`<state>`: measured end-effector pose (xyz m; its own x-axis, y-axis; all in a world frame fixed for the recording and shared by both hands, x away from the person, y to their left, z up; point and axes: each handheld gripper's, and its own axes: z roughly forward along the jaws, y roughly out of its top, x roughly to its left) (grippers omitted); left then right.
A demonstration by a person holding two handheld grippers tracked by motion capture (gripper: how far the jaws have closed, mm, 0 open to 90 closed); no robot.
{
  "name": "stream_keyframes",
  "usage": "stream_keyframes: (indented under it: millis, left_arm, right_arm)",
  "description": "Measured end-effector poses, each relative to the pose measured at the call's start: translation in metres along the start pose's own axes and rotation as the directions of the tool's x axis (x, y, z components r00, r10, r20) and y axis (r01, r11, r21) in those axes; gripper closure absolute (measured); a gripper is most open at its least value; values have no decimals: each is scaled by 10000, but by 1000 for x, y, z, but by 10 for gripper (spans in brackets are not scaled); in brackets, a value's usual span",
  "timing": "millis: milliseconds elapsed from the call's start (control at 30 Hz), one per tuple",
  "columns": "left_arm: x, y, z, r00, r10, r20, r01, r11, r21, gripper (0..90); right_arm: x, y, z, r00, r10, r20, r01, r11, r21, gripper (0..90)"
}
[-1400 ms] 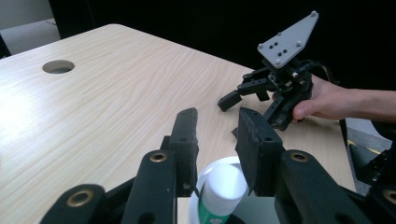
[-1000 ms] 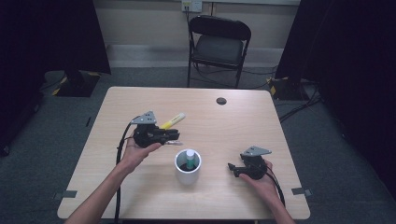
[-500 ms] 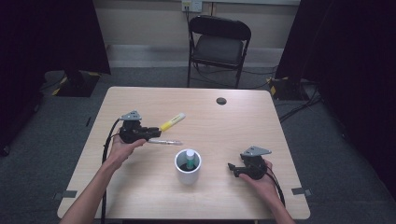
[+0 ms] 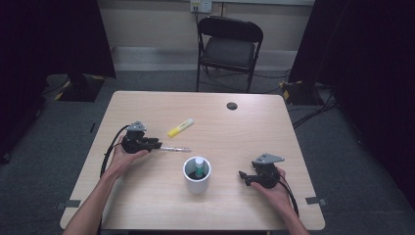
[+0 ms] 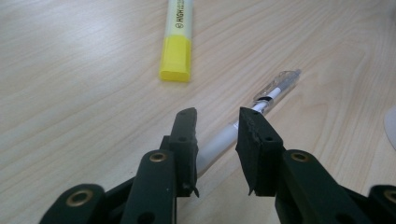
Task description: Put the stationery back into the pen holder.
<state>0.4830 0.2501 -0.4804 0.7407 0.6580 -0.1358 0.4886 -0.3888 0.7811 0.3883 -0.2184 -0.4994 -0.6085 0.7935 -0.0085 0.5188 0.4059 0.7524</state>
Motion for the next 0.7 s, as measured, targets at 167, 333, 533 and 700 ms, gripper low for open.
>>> stream_keyframes:
  millis: [167,333,533,700]
  left_arm:
    - [-1,-3,6,9994,194,-270,-187,9995,265,598]
    - [-3,-6,9,9982,414,-444,-393,9981,477,620]
    - [-10,-6,15,9958,850,-354,-819,9932,823,671]
    - [-17,-5,19,9948,1012,-95,-999,9910,892,683]
  right_arm:
    - [0,0,0,10000,-3,1,3,10000,-3,297]
    - [0,0,0,10000,-1,0,1,10000,-4,297]
    - [0,0,0,10000,-4,3,4,10000,-2,297]
    - [0,0,0,10000,-6,2,6,10000,-2,297]
